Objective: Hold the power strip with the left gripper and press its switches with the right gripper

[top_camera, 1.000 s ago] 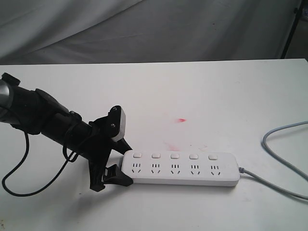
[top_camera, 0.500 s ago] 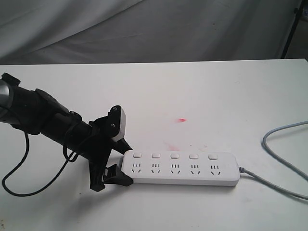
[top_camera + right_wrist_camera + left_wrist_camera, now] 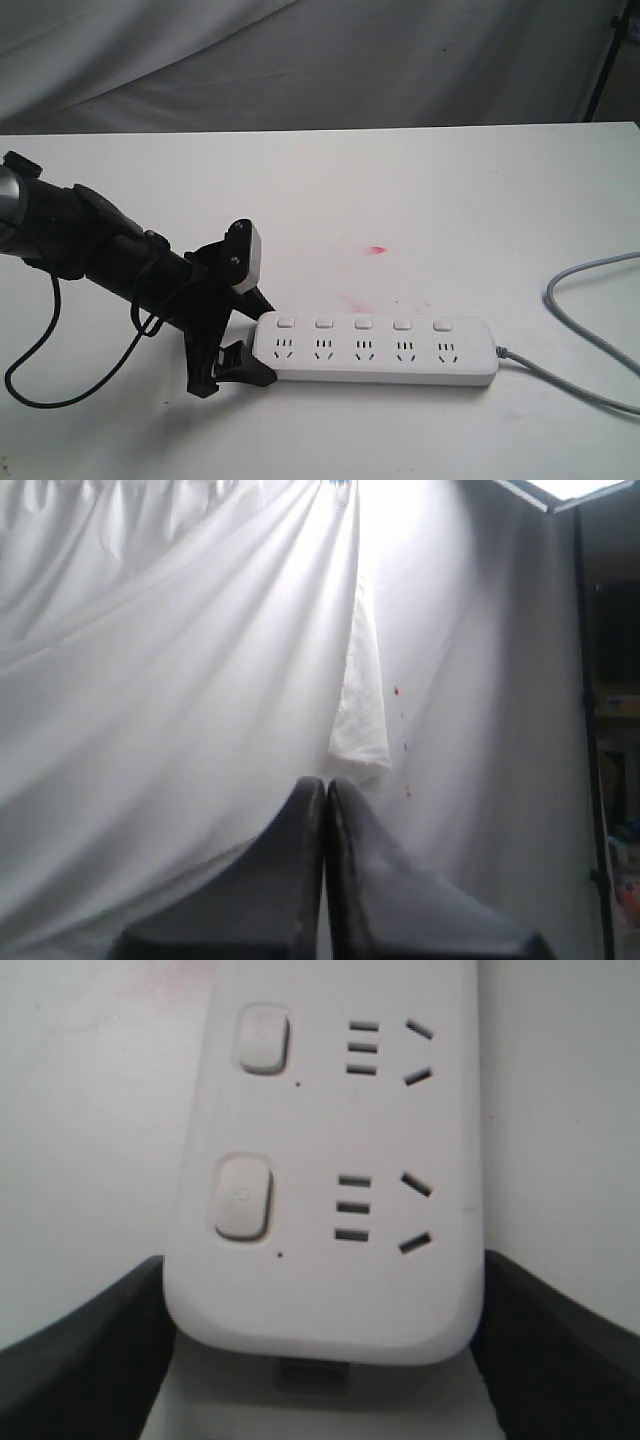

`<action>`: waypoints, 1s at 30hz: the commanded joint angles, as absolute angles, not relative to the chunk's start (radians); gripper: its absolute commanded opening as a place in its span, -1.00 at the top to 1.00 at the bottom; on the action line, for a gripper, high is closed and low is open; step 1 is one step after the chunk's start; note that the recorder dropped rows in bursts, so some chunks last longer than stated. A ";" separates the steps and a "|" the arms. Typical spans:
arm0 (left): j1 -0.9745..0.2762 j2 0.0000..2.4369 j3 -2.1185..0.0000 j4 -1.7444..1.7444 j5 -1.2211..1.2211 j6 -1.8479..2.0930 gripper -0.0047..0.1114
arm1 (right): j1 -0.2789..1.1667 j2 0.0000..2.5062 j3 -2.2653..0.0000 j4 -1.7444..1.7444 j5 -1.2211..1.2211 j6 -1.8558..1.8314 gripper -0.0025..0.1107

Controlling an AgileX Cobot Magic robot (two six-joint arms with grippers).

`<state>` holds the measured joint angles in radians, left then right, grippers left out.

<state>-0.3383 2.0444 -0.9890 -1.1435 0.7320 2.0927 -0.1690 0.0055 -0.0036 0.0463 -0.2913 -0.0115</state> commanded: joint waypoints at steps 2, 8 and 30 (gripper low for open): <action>-0.342 2.045 -0.995 -1.150 0.702 2.094 0.92 | -0.171 0.000 0.000 0.081 -0.533 0.217 0.96; -0.342 2.045 -0.995 -1.150 0.702 2.094 0.92 | -0.171 0.018 -0.082 -0.123 -0.415 0.460 0.96; -0.342 2.045 -0.995 -1.150 0.702 2.094 0.92 | -0.171 0.975 -1.011 -1.407 -0.394 1.417 0.96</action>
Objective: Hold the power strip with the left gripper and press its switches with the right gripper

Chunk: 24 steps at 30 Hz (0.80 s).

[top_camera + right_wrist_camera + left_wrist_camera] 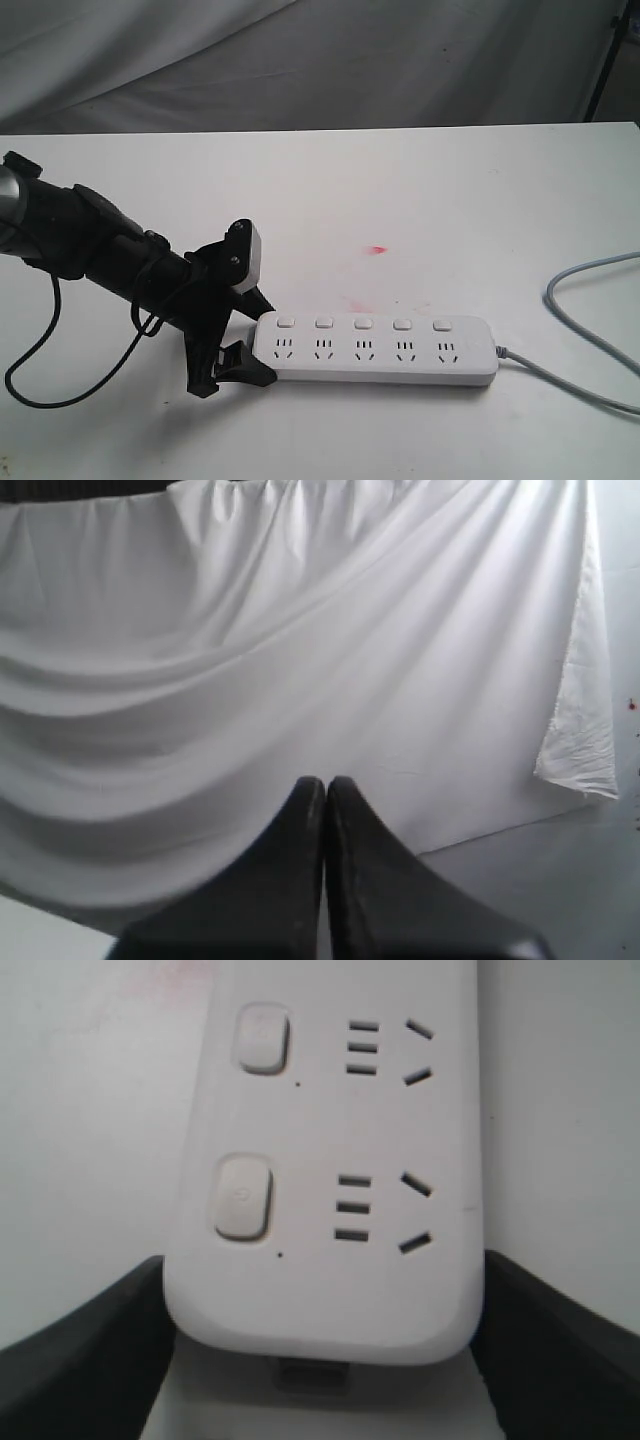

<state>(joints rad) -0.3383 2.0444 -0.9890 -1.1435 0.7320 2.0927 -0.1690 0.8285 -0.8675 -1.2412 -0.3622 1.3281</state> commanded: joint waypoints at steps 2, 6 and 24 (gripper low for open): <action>-0.342 2.045 -0.995 -1.150 0.702 2.094 0.92 | -0.171 1.057 -1.092 -1.496 -0.396 1.442 0.96; -0.342 2.045 -0.995 -1.150 0.702 2.094 0.92 | -0.171 1.187 -1.226 -1.732 -0.473 1.560 0.96; -0.342 2.045 -0.995 -1.150 0.704 2.094 0.92 | -0.158 1.463 -1.310 -1.744 0.154 1.128 0.96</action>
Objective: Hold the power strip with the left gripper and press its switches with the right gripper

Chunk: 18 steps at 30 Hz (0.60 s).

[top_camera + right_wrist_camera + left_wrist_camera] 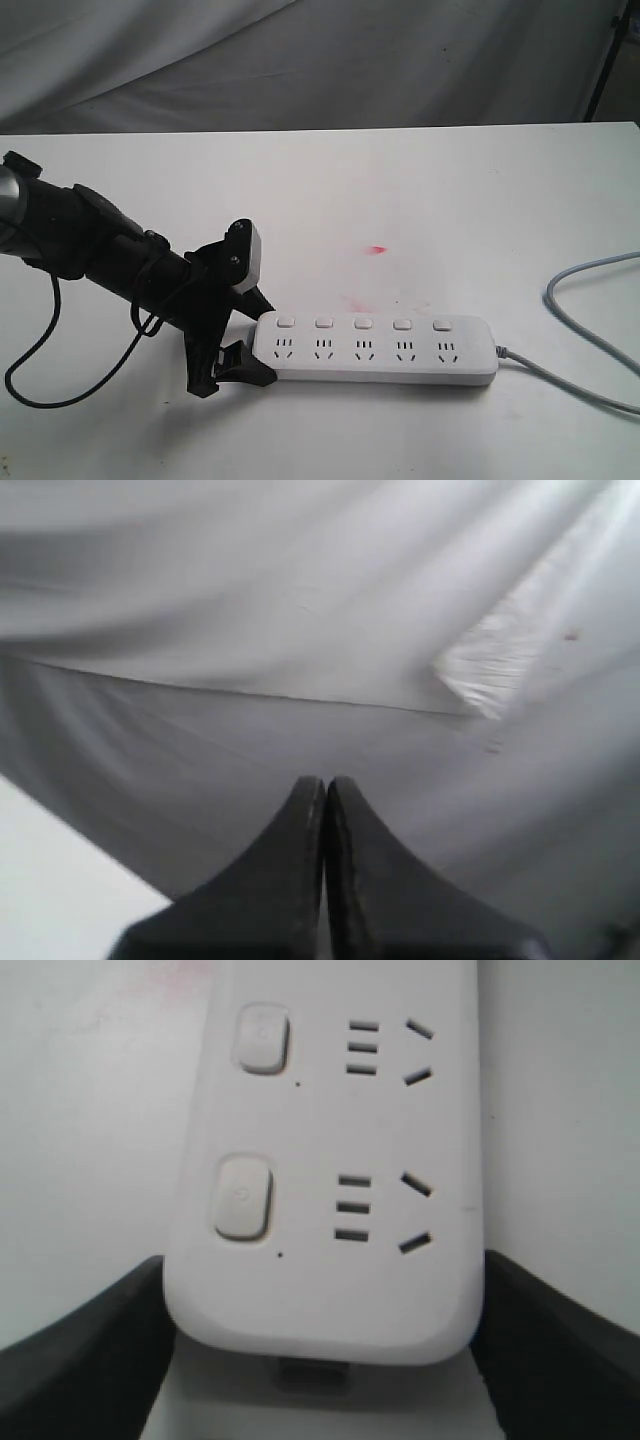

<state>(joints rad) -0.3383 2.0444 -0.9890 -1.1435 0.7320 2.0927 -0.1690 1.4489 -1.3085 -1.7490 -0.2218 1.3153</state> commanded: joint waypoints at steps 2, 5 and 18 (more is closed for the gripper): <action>-0.342 2.045 -0.995 -1.150 0.704 2.094 0.92 | -0.148 1.478 -1.313 -1.744 0.367 1.023 0.96; -0.342 2.045 -0.995 -1.150 0.704 2.094 0.92 | -0.156 1.523 -1.356 -1.613 0.557 0.764 0.96; -0.342 2.045 -0.995 -1.150 0.706 2.094 0.92 | -0.278 1.732 -1.514 0.543 0.748 -1.232 0.96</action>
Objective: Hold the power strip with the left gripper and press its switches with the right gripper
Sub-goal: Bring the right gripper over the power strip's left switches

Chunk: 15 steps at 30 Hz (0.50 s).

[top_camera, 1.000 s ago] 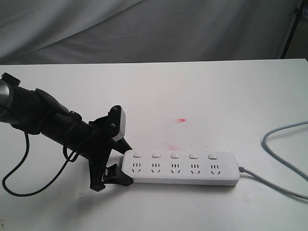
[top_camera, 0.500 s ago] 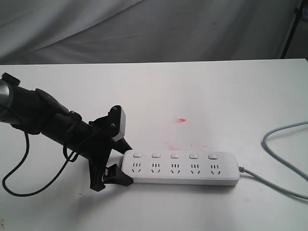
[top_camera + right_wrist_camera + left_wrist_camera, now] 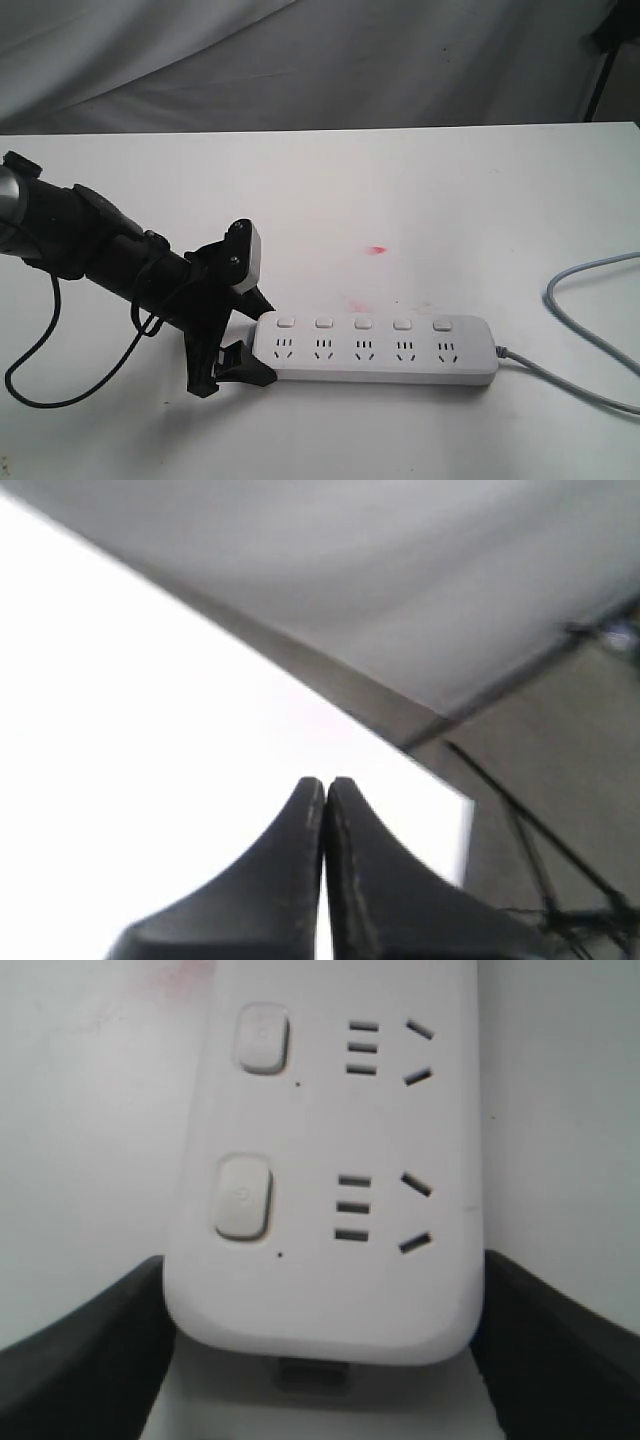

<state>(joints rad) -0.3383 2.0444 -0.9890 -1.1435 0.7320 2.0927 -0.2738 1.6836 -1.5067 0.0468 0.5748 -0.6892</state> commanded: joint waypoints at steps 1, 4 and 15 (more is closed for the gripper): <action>-0.342 2.045 -0.995 -1.150 0.706 2.094 0.92 | -0.278 1.746 -1.514 0.647 0.801 -1.327 0.96; -0.342 2.045 -0.995 -1.150 0.706 2.094 0.92 | -0.278 1.784 -1.514 0.865 0.940 -1.548 0.96; -0.342 2.045 -0.995 -1.150 0.706 2.094 0.92 | -0.215 1.901 -1.514 0.995 1.106 -1.682 0.79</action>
<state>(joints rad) -0.3383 2.0444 -0.9890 -1.1435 0.7320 2.0927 -0.2488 1.8893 -1.5067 0.9773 1.1020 -1.6724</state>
